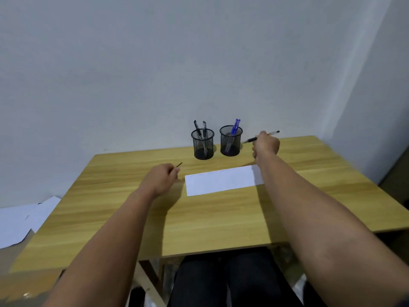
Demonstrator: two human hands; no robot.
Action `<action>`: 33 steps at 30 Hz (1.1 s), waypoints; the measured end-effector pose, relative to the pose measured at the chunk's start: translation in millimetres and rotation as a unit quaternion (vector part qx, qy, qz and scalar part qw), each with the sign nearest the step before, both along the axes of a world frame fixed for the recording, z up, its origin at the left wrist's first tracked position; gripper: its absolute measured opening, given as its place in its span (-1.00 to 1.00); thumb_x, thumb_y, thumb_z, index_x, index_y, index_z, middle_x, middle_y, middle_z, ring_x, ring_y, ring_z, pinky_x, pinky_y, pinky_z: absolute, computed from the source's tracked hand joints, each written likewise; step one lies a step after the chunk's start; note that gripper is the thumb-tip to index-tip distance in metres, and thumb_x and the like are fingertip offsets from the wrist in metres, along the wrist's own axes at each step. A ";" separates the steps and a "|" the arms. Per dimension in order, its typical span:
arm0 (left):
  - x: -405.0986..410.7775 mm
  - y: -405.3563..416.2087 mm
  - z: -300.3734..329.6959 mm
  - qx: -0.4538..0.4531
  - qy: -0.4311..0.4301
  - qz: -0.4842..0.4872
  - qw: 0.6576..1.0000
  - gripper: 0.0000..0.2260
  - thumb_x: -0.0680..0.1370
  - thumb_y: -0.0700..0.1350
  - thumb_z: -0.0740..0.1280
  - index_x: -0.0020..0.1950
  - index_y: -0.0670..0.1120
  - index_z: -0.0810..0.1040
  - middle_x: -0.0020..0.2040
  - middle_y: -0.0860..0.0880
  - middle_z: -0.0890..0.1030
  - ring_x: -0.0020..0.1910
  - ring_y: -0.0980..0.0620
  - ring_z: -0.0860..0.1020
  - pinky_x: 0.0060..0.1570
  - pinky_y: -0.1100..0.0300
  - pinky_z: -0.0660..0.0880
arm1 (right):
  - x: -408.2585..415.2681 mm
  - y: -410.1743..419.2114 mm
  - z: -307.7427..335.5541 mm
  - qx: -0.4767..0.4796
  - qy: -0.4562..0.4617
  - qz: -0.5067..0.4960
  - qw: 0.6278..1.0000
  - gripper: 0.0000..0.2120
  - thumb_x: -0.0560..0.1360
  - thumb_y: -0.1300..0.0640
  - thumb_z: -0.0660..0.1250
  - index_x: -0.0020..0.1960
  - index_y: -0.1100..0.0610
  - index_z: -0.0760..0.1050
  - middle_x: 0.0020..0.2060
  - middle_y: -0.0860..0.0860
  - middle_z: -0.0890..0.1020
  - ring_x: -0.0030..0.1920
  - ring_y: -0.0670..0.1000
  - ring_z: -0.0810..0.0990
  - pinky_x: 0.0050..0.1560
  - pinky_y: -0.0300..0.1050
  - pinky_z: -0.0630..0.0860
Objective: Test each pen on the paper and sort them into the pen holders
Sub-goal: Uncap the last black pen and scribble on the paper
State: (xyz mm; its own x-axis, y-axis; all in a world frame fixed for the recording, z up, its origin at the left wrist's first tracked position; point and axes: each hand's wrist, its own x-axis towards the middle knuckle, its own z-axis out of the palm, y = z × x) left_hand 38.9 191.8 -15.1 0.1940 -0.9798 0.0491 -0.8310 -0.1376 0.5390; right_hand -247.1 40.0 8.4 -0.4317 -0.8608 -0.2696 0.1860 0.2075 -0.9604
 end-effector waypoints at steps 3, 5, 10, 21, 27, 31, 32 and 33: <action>30.9 4.4 -21.6 -0.032 -0.148 0.081 0.985 -0.75 0.62 0.05 0.25 -0.11 -0.05 0.61 -0.18 -0.06 0.61 -0.09 -0.19 0.60 -0.20 0.09 0.46 | -7.5 15.6 12.5 -0.044 -0.016 0.066 0.997 -0.79 0.61 0.17 0.28 -0.19 0.18 0.53 -0.44 0.06 0.59 -0.56 -0.03 0.44 -0.50 -0.25 0.26; 38.8 0.2 -34.7 -0.033 -0.228 0.087 0.969 -0.76 0.60 0.05 0.25 -0.05 -0.03 0.66 -0.08 -0.08 0.60 -0.05 -0.19 0.61 -0.18 0.09 0.47 | -4.7 25.5 5.5 -0.061 0.007 0.110 0.992 -0.81 0.59 0.17 0.36 -0.19 0.19 0.54 -0.46 0.05 0.60 -0.57 -0.05 0.44 -0.51 -0.26 0.30; 41.5 -11.5 -50.9 -0.006 -0.305 0.088 0.948 -0.73 0.63 0.06 0.21 0.15 0.03 0.67 0.03 -0.08 0.55 0.05 -0.19 0.59 -0.02 -0.01 0.48 | -11.7 30.7 -24.6 -0.103 0.056 0.147 0.982 -0.81 0.66 0.13 0.36 -0.11 0.16 0.51 -0.46 0.05 0.60 -0.55 -0.08 0.49 -0.52 -0.28 0.40; -16.4 -18.6 -69.1 -0.123 -0.184 -0.132 0.966 -0.45 0.57 0.28 0.18 0.45 0.03 0.50 0.45 0.00 0.50 0.38 -0.09 0.47 0.30 -0.05 0.41 | -15.5 18.7 -56.3 -0.148 0.100 0.165 0.970 -0.67 0.69 0.05 0.39 -0.14 0.27 0.59 -0.41 0.10 0.59 -0.49 -0.04 0.50 -0.49 -0.26 0.46; -16.4 -19.9 -84.7 -0.103 -0.181 -0.082 0.975 -0.36 0.51 0.39 0.09 0.48 0.09 0.46 0.52 0.07 0.42 0.51 -0.02 0.34 0.42 -0.08 0.23 | -22.8 4.8 -77.3 -0.127 0.093 0.234 0.959 -0.52 0.66 0.05 0.45 -0.21 0.42 0.46 -0.39 0.18 0.57 -0.44 0.06 0.50 -0.43 -0.14 0.43; -17.4 -19.4 -85.4 -0.113 -0.160 -0.072 0.978 -0.40 0.50 0.38 0.14 0.44 0.13 0.49 0.51 0.10 0.43 0.50 0.01 0.34 0.43 -0.10 0.19 | -23.5 0.3 -90.1 -0.124 0.140 0.229 0.955 -0.52 0.66 -0.03 0.42 -0.24 0.33 0.49 -0.38 0.15 0.61 -0.39 0.07 0.57 -0.34 -0.05 0.52; -17.6 -19.3 -85.5 -0.116 -0.157 -0.071 0.978 -0.41 0.50 0.38 0.15 0.44 0.14 0.50 0.50 0.10 0.43 0.50 0.02 0.34 0.43 -0.10 0.18 | -23.4 -1.1 -89.6 -0.118 0.141 0.227 0.956 -0.54 0.65 -0.02 0.43 -0.27 0.27 0.46 -0.39 0.15 0.61 -0.38 0.09 0.58 -0.33 -0.04 0.51; -17.9 -19.5 -85.4 -0.117 -0.155 -0.070 0.978 -0.42 0.49 0.38 0.15 0.43 0.15 0.50 0.50 0.11 0.44 0.50 0.03 0.34 0.44 -0.09 0.17 | -23.1 -2.9 -87.8 -0.112 0.137 0.227 0.958 -0.57 0.65 0.00 0.43 -0.29 0.22 0.45 -0.40 0.16 0.61 -0.38 0.11 0.57 -0.34 -0.04 0.50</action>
